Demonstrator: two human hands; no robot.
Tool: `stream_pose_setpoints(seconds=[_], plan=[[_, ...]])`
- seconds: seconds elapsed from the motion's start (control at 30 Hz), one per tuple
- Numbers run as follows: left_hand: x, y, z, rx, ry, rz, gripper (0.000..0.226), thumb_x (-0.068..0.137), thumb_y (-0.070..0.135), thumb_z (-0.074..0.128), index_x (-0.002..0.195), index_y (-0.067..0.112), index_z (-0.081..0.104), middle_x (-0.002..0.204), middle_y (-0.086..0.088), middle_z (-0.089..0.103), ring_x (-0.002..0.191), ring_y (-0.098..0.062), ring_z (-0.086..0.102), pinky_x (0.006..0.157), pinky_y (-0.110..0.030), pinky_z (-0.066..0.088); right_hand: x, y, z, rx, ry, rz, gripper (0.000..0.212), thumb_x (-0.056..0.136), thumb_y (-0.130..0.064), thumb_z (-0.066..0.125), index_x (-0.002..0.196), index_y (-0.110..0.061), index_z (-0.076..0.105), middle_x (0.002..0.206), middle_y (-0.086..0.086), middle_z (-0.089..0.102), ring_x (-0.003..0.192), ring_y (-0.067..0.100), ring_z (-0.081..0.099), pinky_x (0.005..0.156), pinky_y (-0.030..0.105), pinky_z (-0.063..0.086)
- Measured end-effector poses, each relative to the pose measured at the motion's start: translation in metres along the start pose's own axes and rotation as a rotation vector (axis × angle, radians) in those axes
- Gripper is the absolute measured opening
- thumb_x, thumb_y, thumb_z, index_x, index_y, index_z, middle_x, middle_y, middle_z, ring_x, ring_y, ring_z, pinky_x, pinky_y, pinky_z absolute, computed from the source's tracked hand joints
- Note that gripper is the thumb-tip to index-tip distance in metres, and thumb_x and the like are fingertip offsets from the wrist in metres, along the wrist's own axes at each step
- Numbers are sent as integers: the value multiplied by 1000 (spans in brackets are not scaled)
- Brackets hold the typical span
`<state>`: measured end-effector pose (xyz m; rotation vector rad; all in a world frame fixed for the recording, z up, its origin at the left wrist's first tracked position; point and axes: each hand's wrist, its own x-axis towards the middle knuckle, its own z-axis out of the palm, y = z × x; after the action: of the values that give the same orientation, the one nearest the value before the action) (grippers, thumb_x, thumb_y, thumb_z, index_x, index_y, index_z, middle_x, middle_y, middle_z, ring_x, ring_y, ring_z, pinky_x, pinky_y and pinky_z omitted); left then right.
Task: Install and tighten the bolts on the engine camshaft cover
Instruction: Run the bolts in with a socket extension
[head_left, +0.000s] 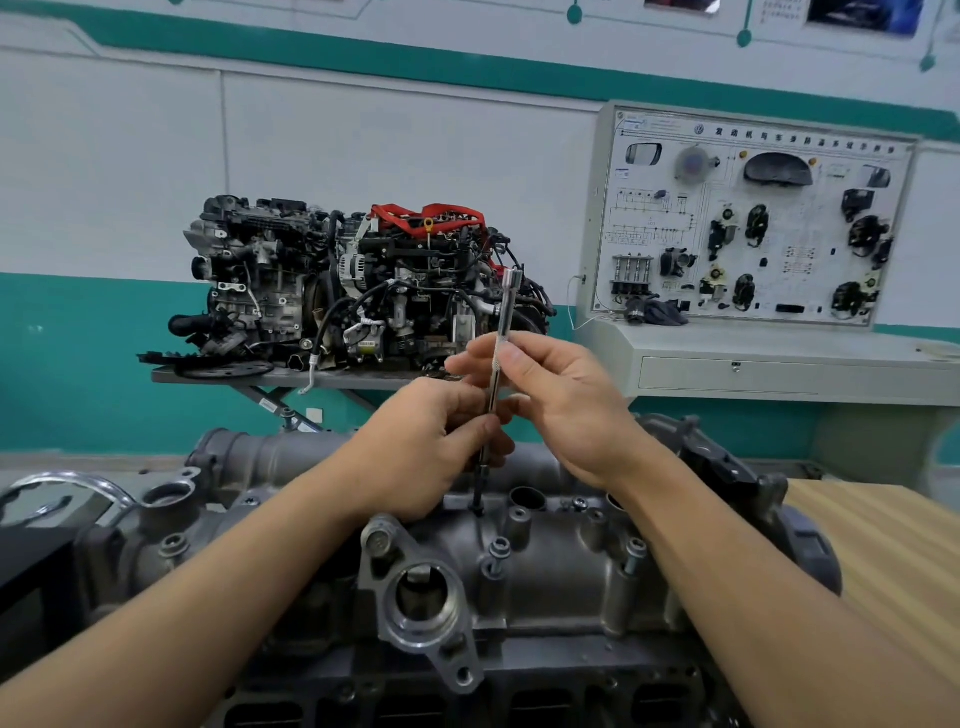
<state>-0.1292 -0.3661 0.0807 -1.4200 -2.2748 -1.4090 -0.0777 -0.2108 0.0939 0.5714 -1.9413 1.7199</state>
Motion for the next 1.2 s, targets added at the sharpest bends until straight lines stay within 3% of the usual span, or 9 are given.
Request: stream_pose_setpoints(seconds=[0.2, 0.3, 0.4, 0.57, 0.67, 0.87, 0.97, 1.1, 1.2], plan=[[3, -3, 0, 10, 28, -13, 14, 90, 25, 73, 85, 13, 77, 77, -4, 78, 74, -24, 74, 78, -48, 59, 0, -1, 3, -56, 128, -102, 8, 80, -22, 73, 76, -16, 73, 78, 7, 76, 72, 15, 72, 69, 26, 57], [3, -5, -1, -15, 66, -31, 14, 86, 24, 78, 78, 13, 77, 71, -2, 76, 66, -17, 72, 74, -48, 60, 0, 0, 2, -44, 194, -119, 15, 65, -30, 82, 66, -22, 70, 75, 12, 73, 67, 18, 69, 71, 34, 58], [4, -6, -1, -37, 42, -34, 17, 93, 16, 70, 83, 4, 75, 76, -5, 78, 77, -27, 76, 78, -50, 60, 1, -2, 1, -25, 123, -82, 19, 82, -33, 75, 88, -15, 73, 91, 10, 76, 75, 15, 69, 69, 27, 55], [2, -1, 1, -22, -33, -25, 19, 101, 7, 55, 103, -2, 71, 93, -11, 78, 86, -18, 75, 85, -38, 59, -1, -4, 2, -30, 36, -22, 23, 102, -22, 47, 104, -16, 69, 102, 4, 77, 89, 17, 69, 71, 27, 55], [3, 0, 2, 23, -34, -15, 19, 100, 14, 58, 100, 2, 73, 89, -10, 77, 85, -21, 74, 85, -42, 57, -1, -5, 4, -71, 90, -59, 21, 99, -17, 55, 87, -15, 72, 87, 6, 77, 81, 19, 70, 69, 31, 57], [2, -1, -1, 8, 81, -1, 16, 86, 24, 79, 77, 10, 76, 68, -8, 75, 59, -25, 66, 64, -42, 56, -2, -5, 4, -13, 191, -97, 17, 65, -27, 81, 59, -24, 66, 66, 4, 71, 58, 16, 67, 50, 30, 55], [3, -2, -1, -25, 25, -11, 17, 93, 16, 70, 83, 3, 74, 75, -6, 77, 74, -28, 74, 75, -46, 59, 0, -2, 2, -22, 169, -94, 16, 75, -34, 79, 68, -25, 67, 71, 3, 71, 62, 16, 65, 55, 31, 56], [2, -2, 0, -63, -14, -64, 19, 100, 12, 58, 98, 1, 73, 86, -6, 79, 84, -19, 76, 81, -40, 61, 3, -2, -1, 19, 86, -63, 24, 99, -25, 49, 100, -16, 71, 88, 5, 75, 74, 16, 65, 67, 31, 56], [3, -1, 1, -56, -31, -65, 18, 100, 16, 60, 99, 3, 72, 86, -6, 78, 83, -18, 76, 83, -42, 60, 3, 0, -1, -50, 113, -82, 23, 103, -14, 48, 98, -16, 70, 85, 3, 76, 74, 14, 66, 70, 29, 56]])
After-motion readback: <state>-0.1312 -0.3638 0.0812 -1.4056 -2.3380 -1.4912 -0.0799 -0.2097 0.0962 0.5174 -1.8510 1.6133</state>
